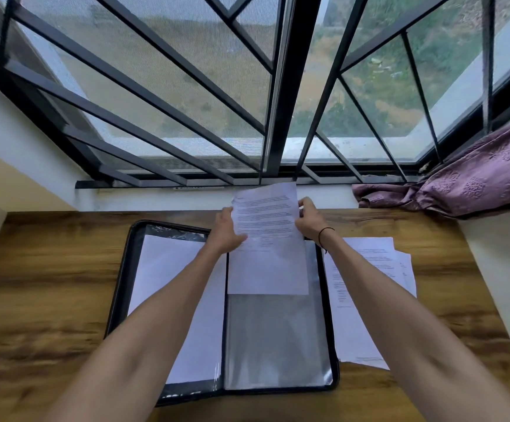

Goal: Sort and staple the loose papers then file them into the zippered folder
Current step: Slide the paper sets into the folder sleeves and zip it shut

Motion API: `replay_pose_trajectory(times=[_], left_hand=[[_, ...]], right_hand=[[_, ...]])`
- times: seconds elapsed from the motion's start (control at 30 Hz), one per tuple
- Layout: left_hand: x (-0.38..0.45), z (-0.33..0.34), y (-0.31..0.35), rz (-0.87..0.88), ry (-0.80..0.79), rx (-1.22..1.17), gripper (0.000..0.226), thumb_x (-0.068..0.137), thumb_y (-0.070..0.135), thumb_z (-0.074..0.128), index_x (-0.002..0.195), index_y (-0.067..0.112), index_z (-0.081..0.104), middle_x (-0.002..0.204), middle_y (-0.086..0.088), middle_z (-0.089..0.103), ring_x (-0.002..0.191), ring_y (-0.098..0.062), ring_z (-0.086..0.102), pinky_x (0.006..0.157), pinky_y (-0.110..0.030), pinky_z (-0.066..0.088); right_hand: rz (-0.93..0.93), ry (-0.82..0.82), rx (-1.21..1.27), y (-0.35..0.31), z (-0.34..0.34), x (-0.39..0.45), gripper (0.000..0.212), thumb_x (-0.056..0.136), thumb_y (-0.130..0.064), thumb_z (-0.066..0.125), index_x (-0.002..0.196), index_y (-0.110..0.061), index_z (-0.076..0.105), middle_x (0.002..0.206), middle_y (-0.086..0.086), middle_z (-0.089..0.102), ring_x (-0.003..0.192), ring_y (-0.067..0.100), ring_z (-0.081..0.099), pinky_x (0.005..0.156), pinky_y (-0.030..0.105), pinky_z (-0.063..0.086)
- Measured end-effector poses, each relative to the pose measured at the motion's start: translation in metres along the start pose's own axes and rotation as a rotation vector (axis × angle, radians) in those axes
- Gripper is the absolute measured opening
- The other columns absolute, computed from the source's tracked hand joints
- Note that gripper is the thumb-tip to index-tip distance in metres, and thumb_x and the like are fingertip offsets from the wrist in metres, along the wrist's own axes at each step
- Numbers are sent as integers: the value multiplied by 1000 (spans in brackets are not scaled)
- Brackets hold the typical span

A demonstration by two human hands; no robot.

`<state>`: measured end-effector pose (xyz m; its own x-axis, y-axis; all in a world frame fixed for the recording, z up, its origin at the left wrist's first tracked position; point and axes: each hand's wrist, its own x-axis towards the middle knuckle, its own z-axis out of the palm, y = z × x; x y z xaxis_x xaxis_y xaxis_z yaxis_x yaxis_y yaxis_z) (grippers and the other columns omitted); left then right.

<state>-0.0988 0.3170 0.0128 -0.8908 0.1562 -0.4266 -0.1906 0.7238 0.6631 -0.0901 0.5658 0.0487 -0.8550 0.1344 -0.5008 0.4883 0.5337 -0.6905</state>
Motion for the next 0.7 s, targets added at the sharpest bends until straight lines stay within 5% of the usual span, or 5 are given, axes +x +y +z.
replay_pose_trajectory(times=[0.2, 0.3, 0.4, 0.57, 0.7], left_hand=[[9, -2, 0, -198, 131, -413, 69, 94, 16, 67, 152, 22, 31, 98, -3, 66, 92, -21, 63, 74, -35, 52], [13, -3, -2, -157, 40, -233, 61, 91, 24, 73, 145, 23, 45, 121, -4, 67, 106, -24, 66, 90, -41, 58], [14, -1, -6, -130, -43, 39, 42, 91, 37, 73, 129, 19, 69, 134, -2, 66, 111, -23, 66, 95, -42, 58], [8, -1, 1, -45, 105, 4, 62, 95, 19, 67, 150, 16, 39, 145, -13, 44, 130, -30, 50, 94, -34, 43], [11, -9, 0, 67, 52, -32, 80, 95, 8, 61, 163, 23, 20, 161, -12, 27, 144, -29, 37, 108, -39, 38]], right_hand=[[84, -22, -68, 11, -4, -1, 38, 87, -3, 52, 121, -9, 36, 93, 7, 51, 77, 20, 51, 59, 33, 45], [40, 29, -43, 15, -1, 1, 61, 86, -5, 61, 137, -16, 29, 102, 5, 59, 90, 24, 60, 72, 35, 53], [-31, 92, 20, 15, 6, 0, 86, 87, 2, 59, 154, -27, 14, 110, 9, 65, 93, 24, 62, 64, 24, 47], [-97, 46, -72, 14, 9, 1, 102, 82, 18, 42, 161, -39, 11, 113, -2, 50, 77, 22, 57, 55, 23, 45], [-109, -25, -127, 17, 4, 1, 80, 84, 6, 50, 151, -35, 32, 123, 3, 54, 105, 35, 62, 73, 35, 51]])
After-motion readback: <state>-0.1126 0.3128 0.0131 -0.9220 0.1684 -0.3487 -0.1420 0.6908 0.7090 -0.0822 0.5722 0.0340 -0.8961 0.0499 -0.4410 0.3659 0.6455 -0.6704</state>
